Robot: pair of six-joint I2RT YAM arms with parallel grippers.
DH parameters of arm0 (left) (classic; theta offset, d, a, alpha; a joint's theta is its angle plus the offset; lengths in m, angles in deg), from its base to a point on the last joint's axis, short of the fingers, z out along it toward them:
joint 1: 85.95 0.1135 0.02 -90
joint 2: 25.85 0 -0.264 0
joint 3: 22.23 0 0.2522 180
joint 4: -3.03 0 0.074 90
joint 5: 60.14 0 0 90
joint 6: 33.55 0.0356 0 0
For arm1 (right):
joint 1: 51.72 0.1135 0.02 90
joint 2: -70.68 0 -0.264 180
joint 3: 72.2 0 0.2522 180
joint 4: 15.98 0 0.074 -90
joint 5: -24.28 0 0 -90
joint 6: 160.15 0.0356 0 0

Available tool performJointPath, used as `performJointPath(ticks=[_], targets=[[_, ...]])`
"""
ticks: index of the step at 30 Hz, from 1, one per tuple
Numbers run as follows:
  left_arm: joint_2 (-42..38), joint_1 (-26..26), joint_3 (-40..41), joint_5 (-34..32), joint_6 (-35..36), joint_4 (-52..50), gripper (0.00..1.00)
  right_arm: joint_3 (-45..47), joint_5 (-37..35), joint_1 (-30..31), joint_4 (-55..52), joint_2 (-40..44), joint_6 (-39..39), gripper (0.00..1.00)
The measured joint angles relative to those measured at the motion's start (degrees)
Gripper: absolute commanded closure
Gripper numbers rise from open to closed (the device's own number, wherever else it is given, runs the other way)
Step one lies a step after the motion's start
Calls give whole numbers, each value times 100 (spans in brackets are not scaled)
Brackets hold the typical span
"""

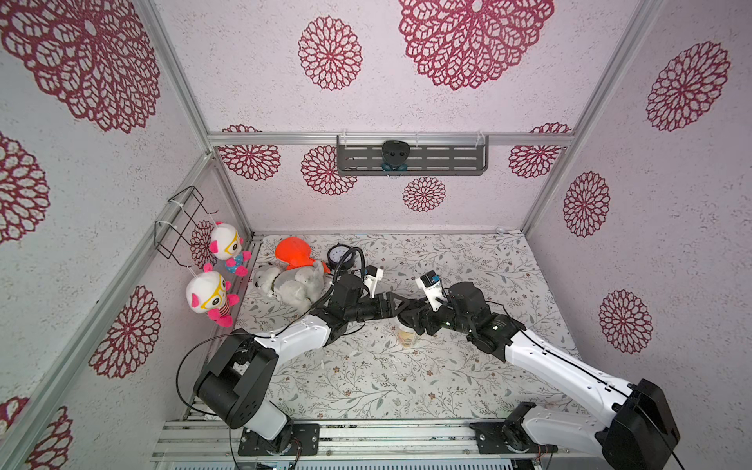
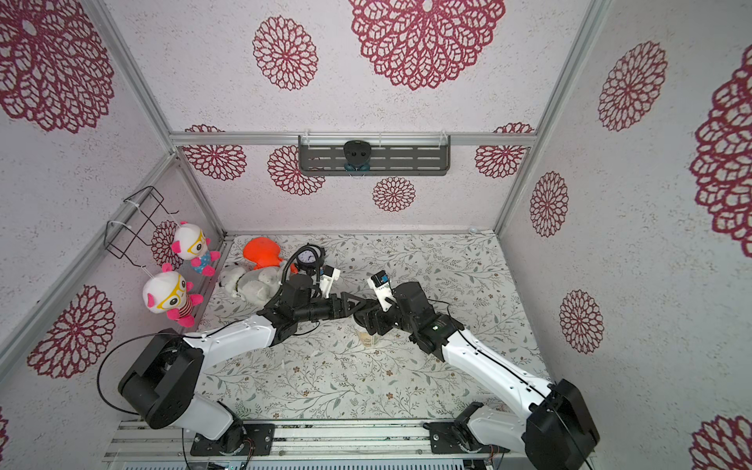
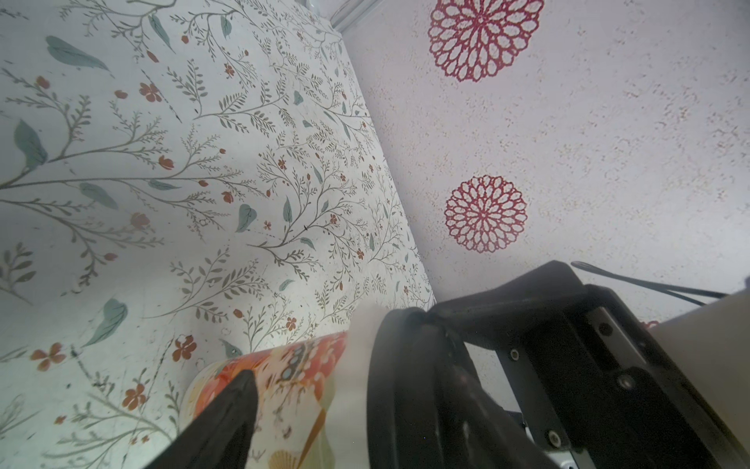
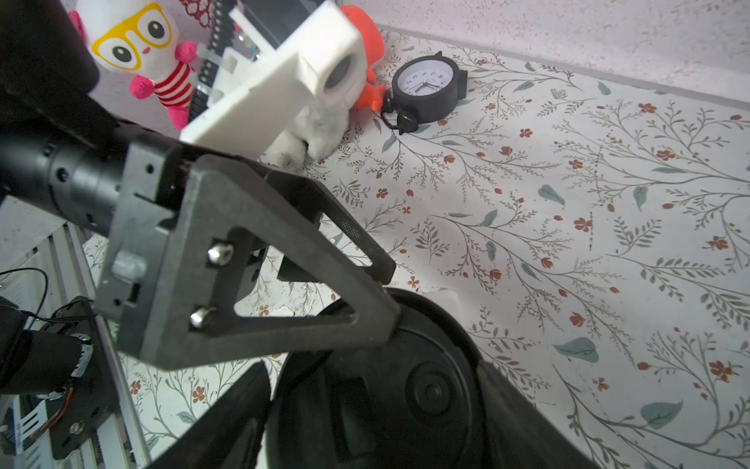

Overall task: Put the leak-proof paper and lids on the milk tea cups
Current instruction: Secure the cup lid on the cup.

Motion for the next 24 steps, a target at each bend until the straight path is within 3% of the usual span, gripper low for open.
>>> performJointPath(ticks=[14, 24], targets=[[-7, -24, 164, -61, -83, 356, 31, 52, 151, -542, -352, 63, 977, 17], [4, -46, 170, -70, -85, 389, 33, 339, 238, -638, -55, 149, 1580, 24]])
